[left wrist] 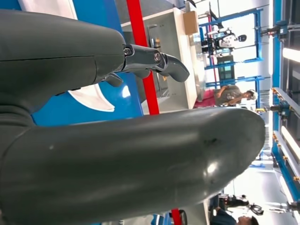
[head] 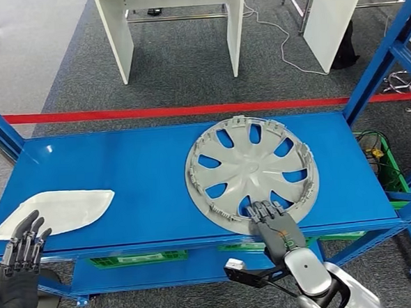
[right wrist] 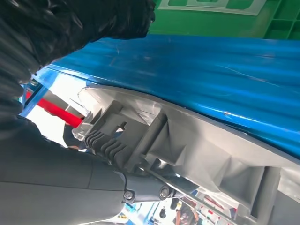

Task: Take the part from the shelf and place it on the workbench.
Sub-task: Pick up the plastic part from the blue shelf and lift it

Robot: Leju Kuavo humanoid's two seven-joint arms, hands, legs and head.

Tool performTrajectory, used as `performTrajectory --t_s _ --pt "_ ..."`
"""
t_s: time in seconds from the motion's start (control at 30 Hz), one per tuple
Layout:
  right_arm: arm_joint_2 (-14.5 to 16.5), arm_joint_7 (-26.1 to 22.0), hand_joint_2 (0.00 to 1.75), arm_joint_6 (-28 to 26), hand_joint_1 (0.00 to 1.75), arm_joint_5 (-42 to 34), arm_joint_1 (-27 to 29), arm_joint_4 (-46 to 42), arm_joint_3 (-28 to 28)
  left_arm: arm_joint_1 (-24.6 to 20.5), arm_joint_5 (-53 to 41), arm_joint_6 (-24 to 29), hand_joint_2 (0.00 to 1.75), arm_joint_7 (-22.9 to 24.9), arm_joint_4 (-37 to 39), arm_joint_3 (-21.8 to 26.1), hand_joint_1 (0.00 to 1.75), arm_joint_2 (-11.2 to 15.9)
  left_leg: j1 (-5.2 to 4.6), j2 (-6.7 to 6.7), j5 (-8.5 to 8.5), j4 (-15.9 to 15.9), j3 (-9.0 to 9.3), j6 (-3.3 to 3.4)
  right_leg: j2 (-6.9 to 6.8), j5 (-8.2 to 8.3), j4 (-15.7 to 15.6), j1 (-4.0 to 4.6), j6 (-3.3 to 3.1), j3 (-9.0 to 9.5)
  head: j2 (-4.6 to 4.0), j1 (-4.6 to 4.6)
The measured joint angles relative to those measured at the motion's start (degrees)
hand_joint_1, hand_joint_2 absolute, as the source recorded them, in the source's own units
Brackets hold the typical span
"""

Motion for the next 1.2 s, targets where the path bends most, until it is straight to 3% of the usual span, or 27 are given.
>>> performTrajectory --t_s 1.2 --pt "0.02 -1.77 1.75 -2.18 1.75 0.48 -0.11 0.73 -1.34 -0.03 0.61 1.37 0.00 -0.12 0.00 -0.96 0.00 1.06 -0.16 -0.02 0.11 0.01 0.15 0.26 -0.08 0.05 -0.01 -0.17 0.10 0.19 0.00 0.01"
